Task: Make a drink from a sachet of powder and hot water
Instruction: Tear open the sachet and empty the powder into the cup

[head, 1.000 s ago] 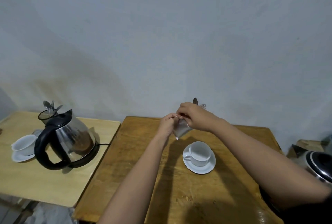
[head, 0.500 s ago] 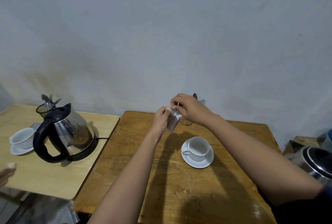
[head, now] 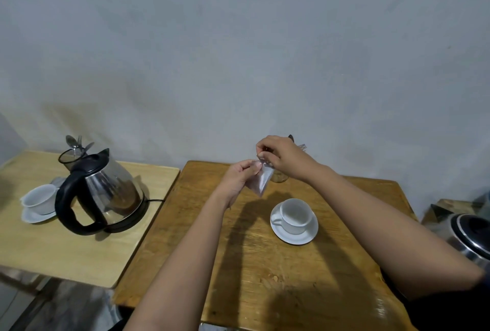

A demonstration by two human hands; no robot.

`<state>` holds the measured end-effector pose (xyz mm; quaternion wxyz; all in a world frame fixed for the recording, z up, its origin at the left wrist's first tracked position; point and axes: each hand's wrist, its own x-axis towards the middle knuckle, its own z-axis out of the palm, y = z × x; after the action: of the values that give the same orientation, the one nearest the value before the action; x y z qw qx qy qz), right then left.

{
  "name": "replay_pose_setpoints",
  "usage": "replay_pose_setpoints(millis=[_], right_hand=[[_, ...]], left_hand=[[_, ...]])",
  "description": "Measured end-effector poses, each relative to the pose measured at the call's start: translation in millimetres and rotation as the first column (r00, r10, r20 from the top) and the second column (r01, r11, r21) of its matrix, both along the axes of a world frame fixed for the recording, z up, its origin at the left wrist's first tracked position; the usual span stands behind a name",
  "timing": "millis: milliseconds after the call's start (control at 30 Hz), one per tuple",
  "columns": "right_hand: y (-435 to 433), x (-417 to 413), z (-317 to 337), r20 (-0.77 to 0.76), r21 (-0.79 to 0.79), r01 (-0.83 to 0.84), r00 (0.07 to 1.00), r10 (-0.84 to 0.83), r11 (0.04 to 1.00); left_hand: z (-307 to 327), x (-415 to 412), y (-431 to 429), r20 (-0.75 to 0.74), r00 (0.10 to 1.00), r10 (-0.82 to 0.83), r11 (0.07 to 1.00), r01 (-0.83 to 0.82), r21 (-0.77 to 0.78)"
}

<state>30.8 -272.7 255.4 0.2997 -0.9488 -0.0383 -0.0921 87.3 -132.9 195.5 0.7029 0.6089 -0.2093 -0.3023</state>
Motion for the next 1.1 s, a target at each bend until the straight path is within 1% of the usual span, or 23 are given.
replay_pose_setpoints(millis=[133, 233, 333, 400, 567, 667, 767, 833, 900, 967, 1033, 1100], right_hand=[[5.4, -0.7, -4.4, -0.051, -0.093, -0.082, 0.996, 0.077, 0.992], [7.9, -1.4, -9.5, -0.043, -0.125, -0.089, 0.995, 0.085, 0.988], [11.1, -2.8, -11.6, -0.019, -0.148, -0.114, 0.993, 0.112, 0.982], [13.0, -3.5, -12.0, -0.002, -0.151, -0.128, 0.992, 0.129, 0.98], [16.9, -2.7, -15.7, 0.018, -0.164, -0.153, 0.987, 0.159, 0.974], [20.1, -2.1, -20.2, 0.005, -0.169, -0.183, 0.982, 0.187, 0.968], [24.9, -4.5, -21.4, 0.027, -0.133, -0.211, 0.976, 0.216, 0.968], [27.3, -5.8, -21.4, 0.032, -0.105, -0.213, 0.976, 0.217, 0.971], [29.0, -3.9, -25.1, 0.013, -0.031, -0.16, 0.987, 0.16, 0.987], [32.6, -0.9, -34.6, -0.048, 0.088, -0.055, 0.997, 0.059, 0.995], [37.5, 0.7, -51.0, -0.153, 0.197, 0.069, 0.987, -0.039, 0.978], [43.5, 1.6, -73.9, -0.271, 0.253, 0.155, 0.959, -0.083, 0.955]], left_hand=[[-9.0, 6.3, 2.4, 0.088, 0.99, 0.111, 0.991, -0.117, 0.067], [-13.7, 7.3, 1.6, 0.135, 0.973, 0.185, 0.976, -0.198, 0.087], [-21.9, 10.7, 5.8, 0.134, 0.934, 0.332, 0.938, -0.342, 0.061], [-26.6, 13.6, 8.4, 0.141, 0.906, 0.4, 0.911, -0.41, 0.052], [-31.5, 17.0, 9.9, 0.121, 0.866, 0.486, 0.87, -0.493, 0.034], [-34.4, 20.3, 12.3, 0.127, 0.84, 0.527, 0.843, -0.536, 0.052], [-37.2, 28.8, 24.6, 0.087, 0.779, 0.622, 0.774, -0.627, 0.084], [-39.0, 34.6, 35.2, 0.089, 0.766, 0.637, 0.761, -0.643, 0.089], [-38.7, 38.6, 42.8, 0.108, 0.757, 0.644, 0.754, -0.652, 0.078], [-37.1, 41.7, 47.6, 0.094, 0.75, 0.655, 0.749, -0.661, 0.055], [-37.4, 42.6, 52.4, 0.092, 0.756, 0.648, 0.757, -0.653, 0.038], [-41.6, 40.3, 59.2, 0.118, 0.756, 0.644, 0.757, -0.652, 0.049]])
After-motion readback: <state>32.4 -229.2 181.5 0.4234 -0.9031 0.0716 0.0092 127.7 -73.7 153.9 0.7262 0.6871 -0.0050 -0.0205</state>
